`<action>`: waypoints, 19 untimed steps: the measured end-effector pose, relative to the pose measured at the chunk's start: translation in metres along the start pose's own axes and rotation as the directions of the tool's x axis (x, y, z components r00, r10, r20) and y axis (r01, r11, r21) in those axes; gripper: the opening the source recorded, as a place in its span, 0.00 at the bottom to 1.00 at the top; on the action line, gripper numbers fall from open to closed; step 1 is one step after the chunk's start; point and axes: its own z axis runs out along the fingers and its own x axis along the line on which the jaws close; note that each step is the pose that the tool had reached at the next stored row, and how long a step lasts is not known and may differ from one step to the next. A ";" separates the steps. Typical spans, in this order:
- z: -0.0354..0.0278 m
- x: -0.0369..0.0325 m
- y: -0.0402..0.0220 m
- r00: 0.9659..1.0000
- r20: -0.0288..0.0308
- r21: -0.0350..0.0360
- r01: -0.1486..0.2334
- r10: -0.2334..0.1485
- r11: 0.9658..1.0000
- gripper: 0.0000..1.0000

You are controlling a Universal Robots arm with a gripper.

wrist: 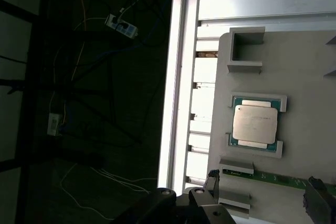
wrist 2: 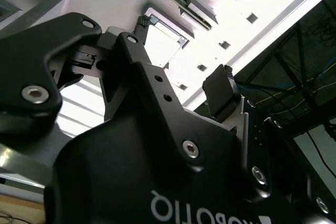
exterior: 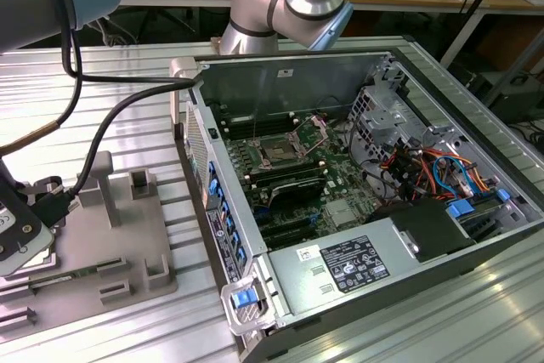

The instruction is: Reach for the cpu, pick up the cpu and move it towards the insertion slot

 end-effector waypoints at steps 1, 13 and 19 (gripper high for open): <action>0.0000 0.0000 0.0000 1.000 0.000 0.000 0.000 0.000 1.000 0.69; 0.0125 -0.0020 0.0192 1.000 -0.001 0.013 -0.001 0.001 1.000 0.69; 0.0219 -0.0027 0.0229 0.999 0.000 0.011 -0.036 0.036 0.999 0.69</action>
